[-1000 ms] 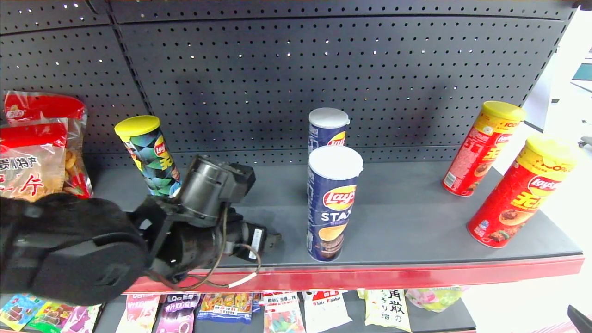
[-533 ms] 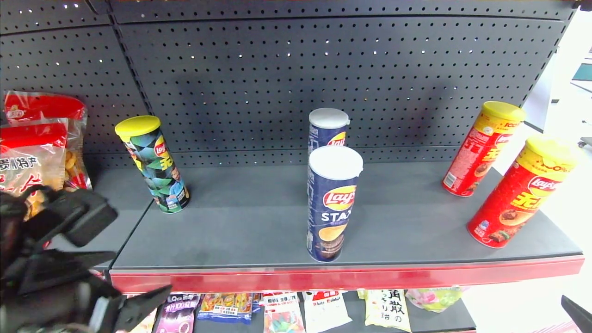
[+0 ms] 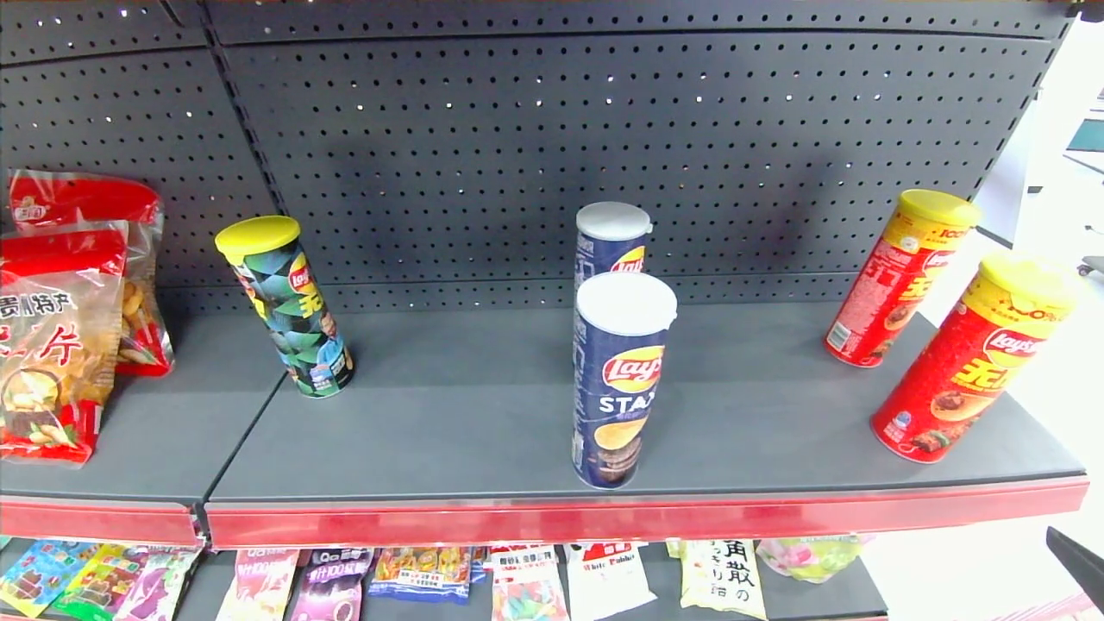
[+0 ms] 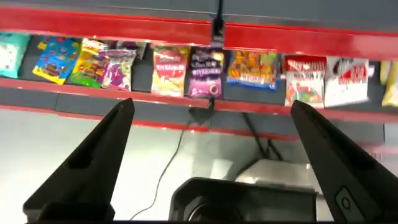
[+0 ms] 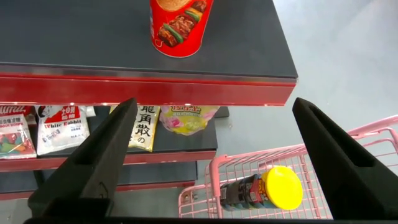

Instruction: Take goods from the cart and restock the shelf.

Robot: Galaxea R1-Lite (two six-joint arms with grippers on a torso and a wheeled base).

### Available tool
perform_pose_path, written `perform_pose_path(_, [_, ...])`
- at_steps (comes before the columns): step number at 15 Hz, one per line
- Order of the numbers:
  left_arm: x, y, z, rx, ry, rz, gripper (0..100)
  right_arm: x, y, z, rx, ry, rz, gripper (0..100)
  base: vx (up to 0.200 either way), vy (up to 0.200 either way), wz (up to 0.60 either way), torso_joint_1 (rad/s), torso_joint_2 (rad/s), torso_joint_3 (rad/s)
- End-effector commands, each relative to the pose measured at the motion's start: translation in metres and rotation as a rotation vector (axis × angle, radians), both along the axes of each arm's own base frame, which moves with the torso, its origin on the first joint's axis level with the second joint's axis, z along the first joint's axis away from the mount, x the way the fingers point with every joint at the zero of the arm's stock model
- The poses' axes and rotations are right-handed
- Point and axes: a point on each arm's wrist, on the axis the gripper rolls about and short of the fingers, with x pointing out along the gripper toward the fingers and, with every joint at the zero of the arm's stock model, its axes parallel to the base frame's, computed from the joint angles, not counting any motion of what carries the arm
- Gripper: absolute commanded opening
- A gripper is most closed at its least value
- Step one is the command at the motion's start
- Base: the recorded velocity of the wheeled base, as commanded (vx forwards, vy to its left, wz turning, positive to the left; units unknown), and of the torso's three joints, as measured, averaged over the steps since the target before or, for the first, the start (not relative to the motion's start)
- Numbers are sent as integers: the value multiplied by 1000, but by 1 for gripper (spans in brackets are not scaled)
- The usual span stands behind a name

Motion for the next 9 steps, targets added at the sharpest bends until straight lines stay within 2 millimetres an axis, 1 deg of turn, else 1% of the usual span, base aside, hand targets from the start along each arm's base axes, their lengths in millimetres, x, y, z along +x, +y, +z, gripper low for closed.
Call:
perform_pose_path(1, [-30, 3, -21, -39, -119, -10, 100, -4, 0, -3, -1, -7, -2, 100, 0, 0, 0, 0, 0, 0])
perform_pose_path(2, [-36, 3, -23, -96, -160, -126, 100, -4, 0, -5, -3, 0, -2, 100, 0, 0, 0, 0, 0, 0])
perform_pose_path(3, [-36, 4, -24, -100, -162, -164, 100, -4, 0, -5, -3, 3, -2, 100, 0, 0, 0, 0, 0, 0])
perform_pose_path(5, [-30, 3, -23, -100, -147, -174, 100, -4, 0, -5, -2, 4, -7, 100, 0, 0, 0, 0, 0, 0])
perform_pose_path(8, [-13, 1, -15, -56, -147, -155, 100, -5, -2, -11, 0, 22, -44, 100, 0, 0, 0, 0, 0, 0])
perform_pose_path(9, [-13, 1, -17, -34, -144, -131, 100, -5, -2, -11, 0, 22, -44, 100, 0, 0, 0, 0, 0, 0])
